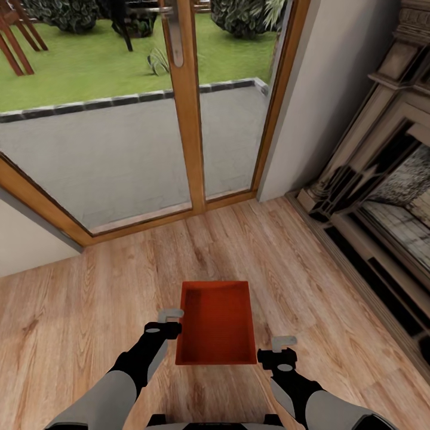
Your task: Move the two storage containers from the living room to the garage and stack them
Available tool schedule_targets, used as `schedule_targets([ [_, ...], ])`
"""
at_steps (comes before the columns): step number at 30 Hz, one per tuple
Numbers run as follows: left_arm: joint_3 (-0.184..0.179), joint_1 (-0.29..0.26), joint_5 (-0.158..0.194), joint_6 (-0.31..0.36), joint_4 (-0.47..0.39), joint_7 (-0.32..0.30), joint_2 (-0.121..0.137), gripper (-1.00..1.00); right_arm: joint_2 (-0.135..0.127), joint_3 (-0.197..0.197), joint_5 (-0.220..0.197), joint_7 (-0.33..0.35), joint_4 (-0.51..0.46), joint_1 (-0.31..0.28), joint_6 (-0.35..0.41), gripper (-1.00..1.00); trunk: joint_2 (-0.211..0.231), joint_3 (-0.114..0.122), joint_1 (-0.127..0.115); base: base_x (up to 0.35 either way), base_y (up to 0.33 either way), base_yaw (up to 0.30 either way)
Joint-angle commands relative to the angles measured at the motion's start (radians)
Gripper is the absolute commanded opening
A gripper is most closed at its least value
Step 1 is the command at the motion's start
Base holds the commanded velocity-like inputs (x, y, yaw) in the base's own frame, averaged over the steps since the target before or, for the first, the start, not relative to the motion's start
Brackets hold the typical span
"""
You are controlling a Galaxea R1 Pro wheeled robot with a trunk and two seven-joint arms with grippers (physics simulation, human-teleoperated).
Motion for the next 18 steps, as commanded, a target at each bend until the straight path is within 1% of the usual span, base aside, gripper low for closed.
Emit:
schedule_targets([
  [1,0.002,0.0,-0.008,0.008,-0.002,0.001,0.0,1.0,0.0,0.008,-0.01,-0.003,-0.001,-0.001,-0.004,1.0,-0.008,-0.004,0.004,0.0,0.0,0.0],
  [5,0.002,0.0,-0.008,0.009,-0.002,0.001,0.0,1.0,-0.002,0.008,-0.01,-0.003,-0.007,-0.002,-0.003,1.0,-0.036,-0.016,0.019,0.0,0.0,0.0],
  [7,0.002,0.0,-0.008,0.01,-0.001,0.001,-0.001,1.0,-0.002,0.008,-0.012,-0.003,-0.009,-0.017,-0.002,1.0,-0.05,-0.023,0.027,0.0,0.0,0.0],
  [9,0.002,0.0,-0.008,0.011,-0.001,0.001,-0.001,1.0,-0.002,0.008,-0.013,-0.003,-0.009,-0.034,0.0,1.0,-0.064,-0.029,0.035,0.0,0.0,0.0],
  [12,0.002,0.0,-0.007,0.011,-0.001,0.001,-0.002,1.0,0.001,0.008,-0.016,-0.003,-0.001,-0.092,0.008,1.0,-0.085,-0.038,0.046,0.0,0.0,0.0],
  [13,0.002,0.0,-0.007,0.011,-0.001,0.001,-0.001,1.0,0.002,0.008,-0.016,-0.003,-0.001,-0.095,0.008,1.0,-0.092,-0.041,0.05,0.0,0.0,0.0],
  [16,0.002,0.0,-0.007,0.011,-0.002,0.001,-0.001,1.0,0.02,0.008,-0.017,-0.003,0.002,-0.118,0.009,1.0,-0.113,-0.051,0.062,0.0,0.0,0.0],
  [18,0.002,0.0,-0.007,0.011,-0.002,0.001,0.0,1.0,0.024,0.008,-0.019,-0.003,0.003,-0.126,0.009,1.0,-0.127,-0.057,0.069,0.0,0.0,0.0],
])
